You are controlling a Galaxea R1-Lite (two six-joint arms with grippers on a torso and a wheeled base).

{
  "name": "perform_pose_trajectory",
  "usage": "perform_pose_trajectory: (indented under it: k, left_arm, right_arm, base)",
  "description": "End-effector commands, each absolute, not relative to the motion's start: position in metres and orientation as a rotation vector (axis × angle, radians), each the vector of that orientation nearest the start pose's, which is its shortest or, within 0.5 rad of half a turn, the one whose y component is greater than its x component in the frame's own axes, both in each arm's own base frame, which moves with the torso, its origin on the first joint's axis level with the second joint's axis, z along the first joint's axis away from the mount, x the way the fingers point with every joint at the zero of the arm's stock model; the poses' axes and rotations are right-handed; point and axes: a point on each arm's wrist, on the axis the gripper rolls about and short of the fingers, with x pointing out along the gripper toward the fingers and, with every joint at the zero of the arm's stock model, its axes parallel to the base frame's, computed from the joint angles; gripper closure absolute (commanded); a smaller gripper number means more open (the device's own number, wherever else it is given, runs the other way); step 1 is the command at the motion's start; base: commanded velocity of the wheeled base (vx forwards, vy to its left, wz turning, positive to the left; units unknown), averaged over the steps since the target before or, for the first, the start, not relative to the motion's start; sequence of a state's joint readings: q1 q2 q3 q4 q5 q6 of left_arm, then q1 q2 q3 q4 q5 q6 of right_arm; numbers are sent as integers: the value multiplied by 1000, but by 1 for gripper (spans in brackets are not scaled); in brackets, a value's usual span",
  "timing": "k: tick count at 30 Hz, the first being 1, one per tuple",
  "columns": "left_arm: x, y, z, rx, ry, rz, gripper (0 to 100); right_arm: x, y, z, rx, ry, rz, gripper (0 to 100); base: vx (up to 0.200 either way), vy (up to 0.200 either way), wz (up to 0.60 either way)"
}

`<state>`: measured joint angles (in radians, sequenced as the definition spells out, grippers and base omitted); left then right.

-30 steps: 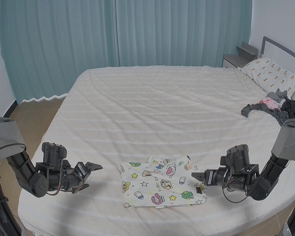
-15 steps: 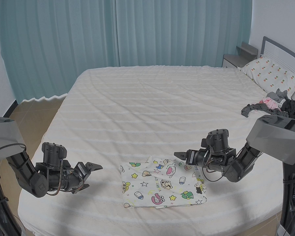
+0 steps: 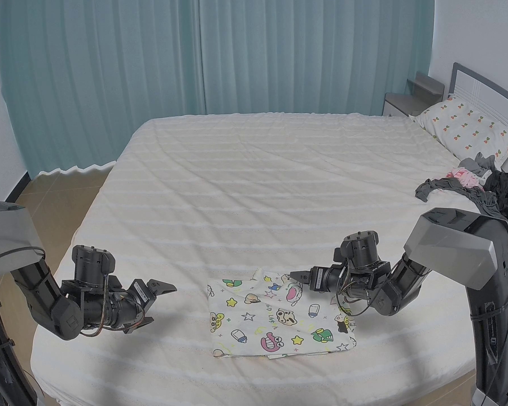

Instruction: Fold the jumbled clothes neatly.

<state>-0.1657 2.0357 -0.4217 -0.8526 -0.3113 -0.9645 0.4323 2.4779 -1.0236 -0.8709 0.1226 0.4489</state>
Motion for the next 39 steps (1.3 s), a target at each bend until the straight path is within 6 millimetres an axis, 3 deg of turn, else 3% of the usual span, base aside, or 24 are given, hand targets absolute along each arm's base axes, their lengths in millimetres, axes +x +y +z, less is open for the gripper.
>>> perform_pose_trajectory:
  k: [1,8,17,28,39]
  left_arm:
    - [271,-52,20,-954,928,-48,0]
    - [271,-52,20,-954,927,-49,0]
    - [271,-52,20,-954,928,-48,0]
    - [271,-52,20,-953,926,-47,0]
    - [271,-52,19,-953,931,-44,0]
  right_arm:
    - [376,177,-37,331,699,397,100]
    - [375,171,-38,344,697,383,100]
    - [374,162,-24,359,648,367,100]
    - [378,138,-34,367,667,289,100]
    - [380,130,-39,371,673,263,100]
  base:
    - [0,0,0]
    - [0,0,0]
    - [0,0,0]
    - [0,0,0]
    - [0,0,0]
